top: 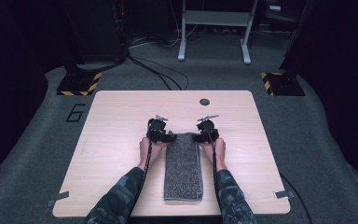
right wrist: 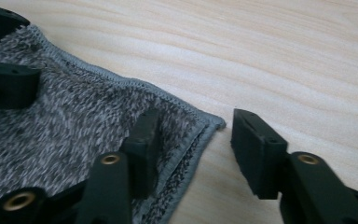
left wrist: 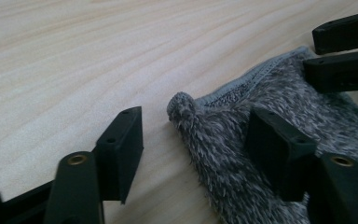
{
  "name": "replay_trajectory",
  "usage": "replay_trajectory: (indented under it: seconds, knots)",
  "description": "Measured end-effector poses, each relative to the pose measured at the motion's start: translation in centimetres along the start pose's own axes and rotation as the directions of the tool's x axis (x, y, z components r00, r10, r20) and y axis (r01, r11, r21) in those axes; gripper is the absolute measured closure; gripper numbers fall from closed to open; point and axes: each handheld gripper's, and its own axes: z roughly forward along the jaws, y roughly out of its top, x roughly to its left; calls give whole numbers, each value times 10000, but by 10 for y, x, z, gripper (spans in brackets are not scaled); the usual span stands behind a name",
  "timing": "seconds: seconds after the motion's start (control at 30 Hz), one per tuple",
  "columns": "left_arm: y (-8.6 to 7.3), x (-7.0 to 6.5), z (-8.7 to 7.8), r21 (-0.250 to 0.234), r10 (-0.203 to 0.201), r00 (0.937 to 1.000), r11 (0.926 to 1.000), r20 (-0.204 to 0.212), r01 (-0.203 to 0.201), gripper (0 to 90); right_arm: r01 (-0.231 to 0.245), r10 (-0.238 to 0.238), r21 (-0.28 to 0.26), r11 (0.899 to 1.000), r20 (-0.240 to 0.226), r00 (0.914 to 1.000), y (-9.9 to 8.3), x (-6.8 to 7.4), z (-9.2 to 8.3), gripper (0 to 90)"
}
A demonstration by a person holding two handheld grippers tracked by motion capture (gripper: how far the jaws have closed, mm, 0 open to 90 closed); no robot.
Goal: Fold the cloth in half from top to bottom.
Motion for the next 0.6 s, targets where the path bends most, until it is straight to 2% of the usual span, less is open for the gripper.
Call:
replay_trajectory:
  seconds: [0.03, 0.07, 0.1, 0.17, 0.2, 0.27, 0.3, 0.33, 0.4, 0.5, 0.6]
  knots:
    - [0, -1, 0, -9, 107, 9999, 9999, -2, -107, 452, 143, -144, 92, 9999, 47, 9999, 0, 2, -1, 619]
    - [-1, -1, 0, -32, 219, 9998, 9998, -26, -220, 452, 143, -144, 92, 9999, 47, 9999, 0, 2, -1, 619]
    - [-1, -3, 1, -56, 214, 9998, 9998, -40, -214, 519, 265, -266, 82, 9996, 59, 9996, 0, 2, -1, 675]
    - [-1, -4, 1, -63, 445, 9990, 9990, -97, -446, 544, 225, -225, 76, 9997, -1, 9997, 0, 3, -1, 707]
    - [-1, -4, 1, -35, 538, 9985, 9985, -117, -538, 602, 232, -231, 81, 9997, -102, 9997, 0, 4, -1, 759]
    - [-2, -4, 1, -115, 480, 9987, 9988, -164, -482, 629, 255, -253, 95, 9996, -149, 9996, 0, 4, -1, 784]
    - [-2, -3, 1, -118, 501, 9986, 9987, -156, -502, 688, 315, -312, 104, 9994, -256, 9992, -1, 4, -1, 818]
    - [-2, -4, 1, -117, 564, 9982, 9983, -179, -566, 688, 315, -312, 104, 9994, -256, 9992, -1, 4, -1, 818]
    - [-2, -6, 1, -15, 683, 9975, 9977, -181, -683, 762, 284, -284, -3, 9996, -335, 9990, -2, 4, -1, 835]
    - [-2, -10, 2, 18, 933, 9952, 9956, -281, -933, 803, 179, -182, -82, 9998, -352, 9992, -3, 4, -1, 844]
    - [-2, -10, 2, -67, 873, 9960, 9961, -199, -874, 838, 170, -170, 13, 9999, -250, 9995, -2, 6, -1, 857]
